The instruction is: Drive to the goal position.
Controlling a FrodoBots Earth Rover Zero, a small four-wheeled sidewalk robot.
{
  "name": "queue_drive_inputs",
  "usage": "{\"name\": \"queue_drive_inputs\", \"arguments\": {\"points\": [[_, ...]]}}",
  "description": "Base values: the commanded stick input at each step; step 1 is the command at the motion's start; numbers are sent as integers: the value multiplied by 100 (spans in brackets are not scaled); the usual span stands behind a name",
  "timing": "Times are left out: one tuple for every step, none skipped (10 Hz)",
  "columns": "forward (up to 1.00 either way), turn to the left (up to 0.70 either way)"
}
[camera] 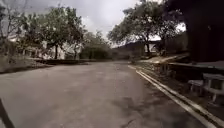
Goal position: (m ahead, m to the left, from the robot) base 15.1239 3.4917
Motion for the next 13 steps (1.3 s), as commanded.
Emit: {"name": "queue_drive_inputs", "arguments": {"points": [[70,0],[70,0],[70,0],[70,0],[70,0],[70,0],[70,0],[50,32],[22,39],[70,0],[70,0],[70,0],[70,0]]}}
